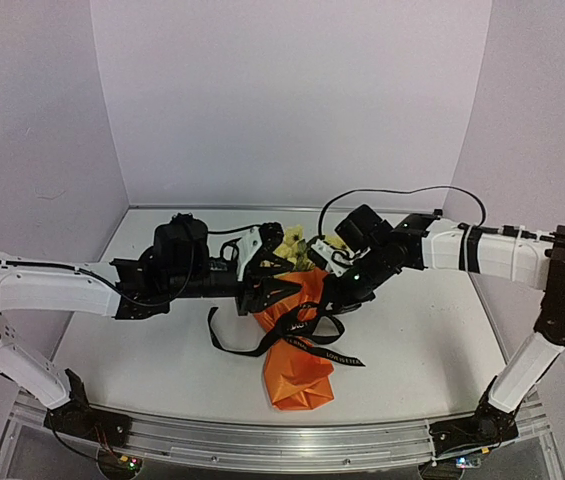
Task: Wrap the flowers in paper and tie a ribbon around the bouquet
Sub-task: Cross the half-tied ribbon over the folded bouquet.
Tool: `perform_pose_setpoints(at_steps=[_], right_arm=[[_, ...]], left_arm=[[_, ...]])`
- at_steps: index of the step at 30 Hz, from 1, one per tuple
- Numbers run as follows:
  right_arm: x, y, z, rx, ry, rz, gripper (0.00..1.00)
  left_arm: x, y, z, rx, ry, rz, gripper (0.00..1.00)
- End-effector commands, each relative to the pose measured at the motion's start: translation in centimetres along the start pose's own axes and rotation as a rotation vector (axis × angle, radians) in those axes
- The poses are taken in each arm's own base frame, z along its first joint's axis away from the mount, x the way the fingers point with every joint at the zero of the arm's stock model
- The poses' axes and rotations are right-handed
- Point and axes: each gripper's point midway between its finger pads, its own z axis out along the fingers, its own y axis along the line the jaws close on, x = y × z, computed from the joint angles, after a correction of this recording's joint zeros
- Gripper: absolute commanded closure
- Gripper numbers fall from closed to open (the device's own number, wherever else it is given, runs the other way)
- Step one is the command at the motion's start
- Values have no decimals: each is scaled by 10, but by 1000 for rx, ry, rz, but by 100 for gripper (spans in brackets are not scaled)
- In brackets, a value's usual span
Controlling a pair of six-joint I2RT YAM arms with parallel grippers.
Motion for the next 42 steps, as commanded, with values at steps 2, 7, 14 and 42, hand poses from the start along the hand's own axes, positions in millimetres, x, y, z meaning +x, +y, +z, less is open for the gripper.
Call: perform_pose_setpoints(at_steps=[2, 7, 14, 42], right_arm=[[-5, 16, -15, 18, -72, -96, 100], [-4, 23, -18, 26, -82, -125, 100], [-5, 30, -17, 28, -85, -155, 100], [-12, 43, -9, 10, -74, -172, 100]], left_arm=[[25, 10, -6, 30, 76, 13, 54], [39, 6, -1, 107, 124, 12, 54], [55, 9, 13, 130, 176, -8, 55], [78, 18, 35, 180, 217, -57, 76]])
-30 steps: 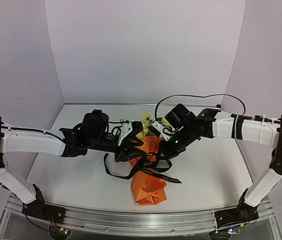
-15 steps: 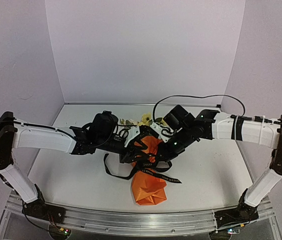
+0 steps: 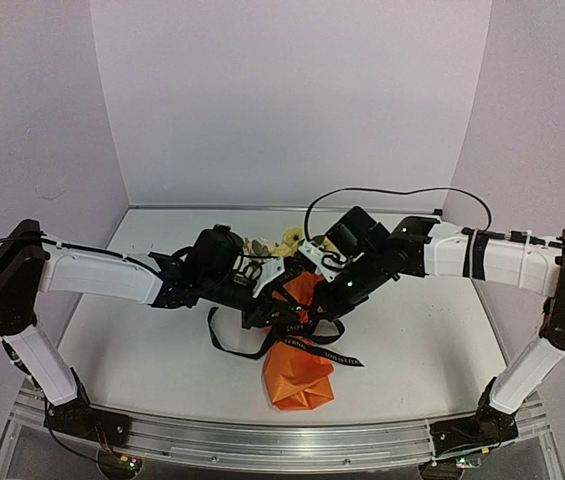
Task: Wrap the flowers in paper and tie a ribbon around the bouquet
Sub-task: Cross the half-tied ribbon over the folded bouquet.
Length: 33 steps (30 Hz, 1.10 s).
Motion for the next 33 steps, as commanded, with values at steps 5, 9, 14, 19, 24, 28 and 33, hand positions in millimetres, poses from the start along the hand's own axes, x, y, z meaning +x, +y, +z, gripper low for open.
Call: perform_pose_setpoints(at_steps=[5, 9, 14, 19, 24, 28, 33], right_arm=[[-12, 4, -3, 6, -39, -28, 93], [-10, -3, -9, 29, -140, -55, 66], [3, -17, -4, 81, -228, -101, 47], [10, -7, 14, 69, -234, -226, 47], [14, 3, 33, 45, -206, -357, 45], [14, 7, 46, 26, -195, -405, 45], [18, 4, 61, 25, -167, -385, 47]], left_arm=[[-23, 9, -2, -2, -71, 6, 99], [-22, 15, -10, -26, -105, -41, 100], [-24, 19, -20, -28, -153, -82, 100], [-20, 20, -24, 1, -169, -126, 100], [-22, 22, -26, 11, -181, -134, 100], [-23, 23, -27, 12, -180, -136, 100], [-21, 23, -27, 11, -175, -139, 100]])
